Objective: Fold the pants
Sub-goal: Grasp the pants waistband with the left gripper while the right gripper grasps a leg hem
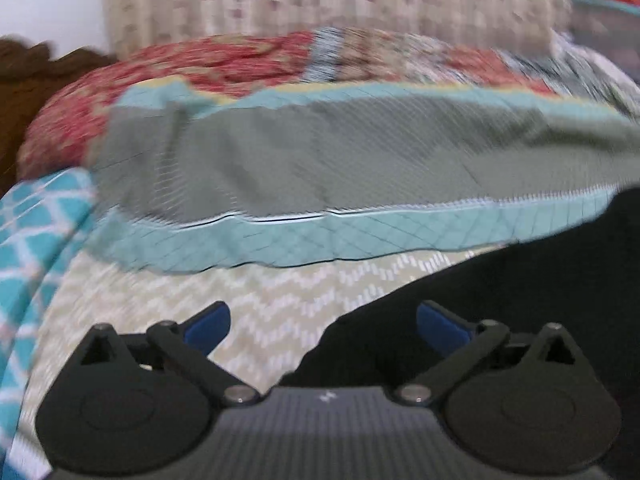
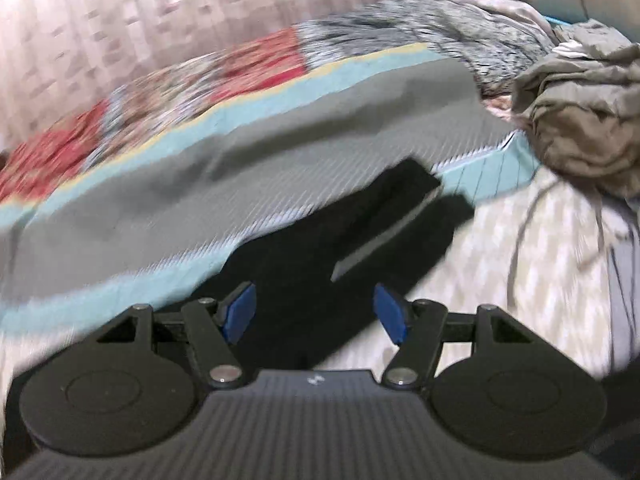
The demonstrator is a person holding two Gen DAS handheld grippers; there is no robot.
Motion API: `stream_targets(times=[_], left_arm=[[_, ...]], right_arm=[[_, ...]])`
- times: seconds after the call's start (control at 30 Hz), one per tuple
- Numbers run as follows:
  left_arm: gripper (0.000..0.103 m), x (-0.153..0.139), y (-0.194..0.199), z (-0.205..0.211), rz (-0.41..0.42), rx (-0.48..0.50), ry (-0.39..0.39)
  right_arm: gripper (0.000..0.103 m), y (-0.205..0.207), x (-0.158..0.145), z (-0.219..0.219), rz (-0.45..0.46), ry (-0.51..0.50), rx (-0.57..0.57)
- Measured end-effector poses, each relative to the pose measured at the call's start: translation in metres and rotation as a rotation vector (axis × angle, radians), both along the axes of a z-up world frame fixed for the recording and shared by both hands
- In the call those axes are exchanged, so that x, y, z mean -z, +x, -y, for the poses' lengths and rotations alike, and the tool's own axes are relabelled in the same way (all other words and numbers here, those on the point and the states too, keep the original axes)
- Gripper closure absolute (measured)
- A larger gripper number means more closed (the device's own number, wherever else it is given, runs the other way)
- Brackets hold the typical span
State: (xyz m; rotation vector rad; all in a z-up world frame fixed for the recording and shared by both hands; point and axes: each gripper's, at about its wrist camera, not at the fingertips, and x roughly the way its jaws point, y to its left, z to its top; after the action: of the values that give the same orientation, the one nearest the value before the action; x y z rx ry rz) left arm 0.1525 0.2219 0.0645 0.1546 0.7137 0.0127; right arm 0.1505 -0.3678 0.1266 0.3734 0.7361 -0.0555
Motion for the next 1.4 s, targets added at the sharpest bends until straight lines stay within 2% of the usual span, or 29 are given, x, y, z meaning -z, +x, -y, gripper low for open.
stream_targets(times=[0.13, 0.2, 0.27, 0.3, 0.37, 0.43, 0.5, 0.57, 0.6, 0.83, 0.97, 1.1, 1.23, 1.4], left_arm=[[0.002, 0.031, 0.019, 0.005, -0.054, 0.058, 0.013], [0.014, 0.045, 0.023, 0.011, -0.08, 0.097, 0.038], [0.053, 0.058, 0.027, 0.018, -0.111, 0.139, 0.083], [0.059, 0.064, 0.027, 0.023, -0.134, 0.164, 0.09], [0.077, 0.065, 0.021, 0.03, -0.119, 0.18, 0.119], [0.085, 0.064, 0.018, 0.034, -0.113, 0.185, 0.132], [0.087, 0.059, 0.015, 0.037, -0.087, 0.168, 0.149], [0.088, 0.055, 0.006, 0.042, -0.048, 0.154, 0.184], [0.088, 0.052, 0.002, 0.044, -0.03, 0.143, 0.194], [0.088, 0.017, -0.027, 0.053, 0.081, 0.029, 0.195], [0.088, -0.012, -0.062, 0.058, 0.162, -0.005, 0.171], [0.088, -0.034, -0.106, 0.058, 0.229, -0.038, 0.147], [0.088, -0.045, -0.156, 0.058, 0.266, -0.057, 0.134], [0.088, -0.048, -0.215, 0.06, 0.277, -0.058, 0.098]], right_arm=[[0.035, 0.082, 0.012, 0.038, -0.063, 0.038, 0.172], [0.035, 0.116, 0.026, 0.052, -0.105, 0.051, 0.248], [0.035, 0.145, 0.044, 0.065, -0.176, 0.071, 0.318], [0.035, 0.156, 0.053, 0.068, -0.212, 0.083, 0.345], [0.035, 0.174, 0.076, 0.079, -0.27, 0.116, 0.404], [0.035, 0.186, 0.091, 0.085, -0.28, 0.144, 0.434], [0.036, 0.192, 0.098, 0.086, -0.269, 0.127, 0.443], [0.073, 0.197, 0.099, 0.083, -0.273, 0.06, 0.42], [0.096, 0.197, 0.097, 0.083, -0.286, 0.037, 0.399], [0.097, 0.139, 0.065, 0.109, -0.178, 0.163, 0.437], [0.097, 0.086, 0.036, 0.121, -0.089, 0.236, 0.412], [0.097, 0.023, 0.011, 0.13, -0.008, 0.26, 0.38], [0.097, -0.045, 0.003, 0.141, 0.037, 0.3, 0.375], [0.097, -0.126, 0.006, 0.155, 0.061, 0.331, 0.4]])
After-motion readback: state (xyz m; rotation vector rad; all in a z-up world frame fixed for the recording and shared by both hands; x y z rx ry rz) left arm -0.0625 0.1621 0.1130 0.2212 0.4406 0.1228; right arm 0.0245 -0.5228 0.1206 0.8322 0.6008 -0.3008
